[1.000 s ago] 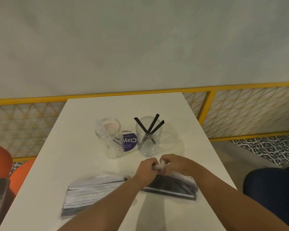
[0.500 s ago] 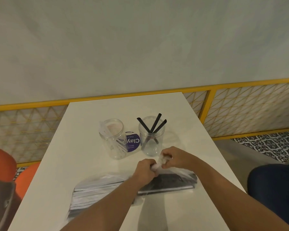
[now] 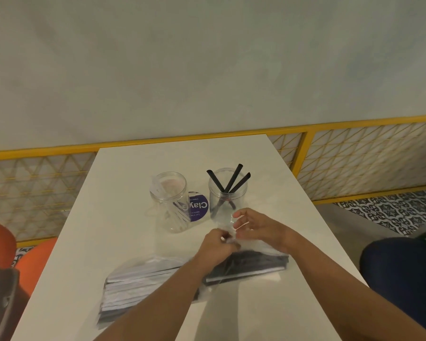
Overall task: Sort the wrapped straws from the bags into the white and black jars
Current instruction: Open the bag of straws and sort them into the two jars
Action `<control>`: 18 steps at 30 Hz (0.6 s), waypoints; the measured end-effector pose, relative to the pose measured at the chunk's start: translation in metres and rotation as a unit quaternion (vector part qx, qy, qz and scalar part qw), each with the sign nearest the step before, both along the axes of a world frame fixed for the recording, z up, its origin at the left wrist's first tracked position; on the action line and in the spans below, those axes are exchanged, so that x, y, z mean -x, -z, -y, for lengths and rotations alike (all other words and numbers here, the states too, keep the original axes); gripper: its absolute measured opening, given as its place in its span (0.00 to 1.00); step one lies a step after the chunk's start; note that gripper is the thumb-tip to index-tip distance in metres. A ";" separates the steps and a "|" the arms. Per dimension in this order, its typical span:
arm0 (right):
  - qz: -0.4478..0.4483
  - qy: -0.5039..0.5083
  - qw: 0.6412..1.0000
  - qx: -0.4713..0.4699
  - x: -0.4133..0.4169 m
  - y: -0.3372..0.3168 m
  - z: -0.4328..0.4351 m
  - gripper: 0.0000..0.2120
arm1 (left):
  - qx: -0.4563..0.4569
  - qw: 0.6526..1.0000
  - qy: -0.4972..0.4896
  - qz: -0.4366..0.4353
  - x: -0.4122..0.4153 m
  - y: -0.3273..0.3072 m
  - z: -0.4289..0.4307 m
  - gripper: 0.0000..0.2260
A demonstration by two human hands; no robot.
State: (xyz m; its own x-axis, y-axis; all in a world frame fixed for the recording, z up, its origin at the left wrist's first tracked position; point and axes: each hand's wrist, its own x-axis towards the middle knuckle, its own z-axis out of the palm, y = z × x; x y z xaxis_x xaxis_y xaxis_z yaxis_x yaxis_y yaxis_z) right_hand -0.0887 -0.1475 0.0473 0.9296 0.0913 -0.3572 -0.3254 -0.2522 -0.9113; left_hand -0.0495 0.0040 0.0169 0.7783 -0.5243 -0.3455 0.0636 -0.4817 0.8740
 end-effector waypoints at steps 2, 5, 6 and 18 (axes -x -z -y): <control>0.030 -0.036 0.995 0.092 0.001 0.003 0.001 0.17 | 0.020 1.000 0.003 -0.007 -0.004 -0.005 0.002 0.11; 0.056 0.025 0.993 0.100 0.001 0.004 0.003 0.10 | 0.052 0.999 -0.009 -0.009 -0.010 -0.004 -0.001 0.09; 0.049 0.075 0.995 0.051 0.002 0.004 0.004 0.10 | 0.060 0.998 -0.014 -0.013 -0.010 -0.003 -0.003 0.09; 0.096 0.236 0.936 -0.241 -0.001 0.004 0.018 0.27 | 0.095 0.991 0.058 -0.073 -0.015 -0.027 0.006 0.02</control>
